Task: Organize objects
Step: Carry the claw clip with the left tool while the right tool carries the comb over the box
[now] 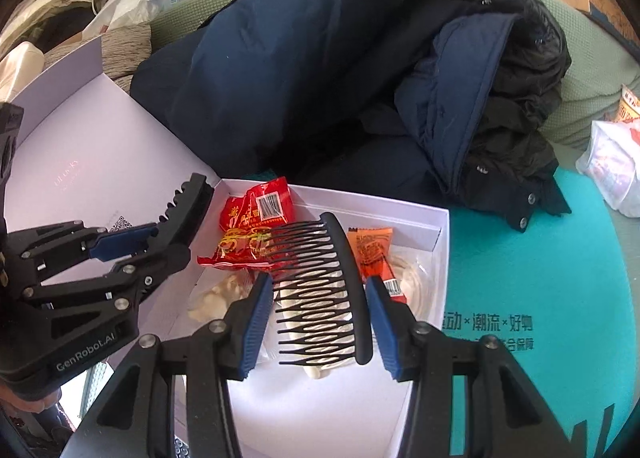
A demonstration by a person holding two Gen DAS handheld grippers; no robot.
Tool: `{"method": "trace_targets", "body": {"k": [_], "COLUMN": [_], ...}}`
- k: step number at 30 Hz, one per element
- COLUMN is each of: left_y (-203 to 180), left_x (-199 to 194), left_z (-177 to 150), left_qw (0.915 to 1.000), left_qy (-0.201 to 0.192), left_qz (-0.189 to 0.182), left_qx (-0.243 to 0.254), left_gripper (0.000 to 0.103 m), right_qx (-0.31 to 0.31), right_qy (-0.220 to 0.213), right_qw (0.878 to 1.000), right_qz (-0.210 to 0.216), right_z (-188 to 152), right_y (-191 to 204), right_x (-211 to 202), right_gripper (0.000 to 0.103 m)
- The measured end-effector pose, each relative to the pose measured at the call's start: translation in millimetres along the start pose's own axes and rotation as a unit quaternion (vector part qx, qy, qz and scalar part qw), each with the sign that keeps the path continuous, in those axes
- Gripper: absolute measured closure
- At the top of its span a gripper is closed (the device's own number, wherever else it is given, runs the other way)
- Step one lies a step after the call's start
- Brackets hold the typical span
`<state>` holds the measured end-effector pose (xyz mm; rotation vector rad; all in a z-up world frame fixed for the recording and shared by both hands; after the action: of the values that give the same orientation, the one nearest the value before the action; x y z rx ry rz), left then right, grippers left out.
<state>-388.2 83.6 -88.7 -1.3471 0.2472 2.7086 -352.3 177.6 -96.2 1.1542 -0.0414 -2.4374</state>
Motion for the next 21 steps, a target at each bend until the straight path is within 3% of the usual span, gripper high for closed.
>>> {"method": "trace_targets", "body": {"k": [11,21], "left_y": [-17,-29], "left_x": [28,42], "left_z": [-24,-37], "left_qw": [0.9991,0.9975], "left_qy": [0.04,0.062], "left_qz": [-0.011,-0.022], "left_qx": [0.011,0.025], "left_gripper": [0.075,0.075], "right_qx": [0.021,-0.004], "right_qy": [0.026,0.033], "right_qw": [0.999,0.999], "right_qz": [0.009,-0.018], "right_z": [-23,-32], "right_y": [-11,-9], "right_x": [18,25], "right_gripper": [0.055,0.054]}}
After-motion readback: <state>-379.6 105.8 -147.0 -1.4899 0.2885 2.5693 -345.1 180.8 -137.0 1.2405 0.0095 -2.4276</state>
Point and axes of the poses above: each gripper's, at about its wrist camera, not at the fingertips, and x roughly the way its jaws point, y to its left, z to its top, the point moved 8 cm from there along x, roughly the way its jaws point, and after that the axes turned 5 degrees about z, right-handed, at the moved point
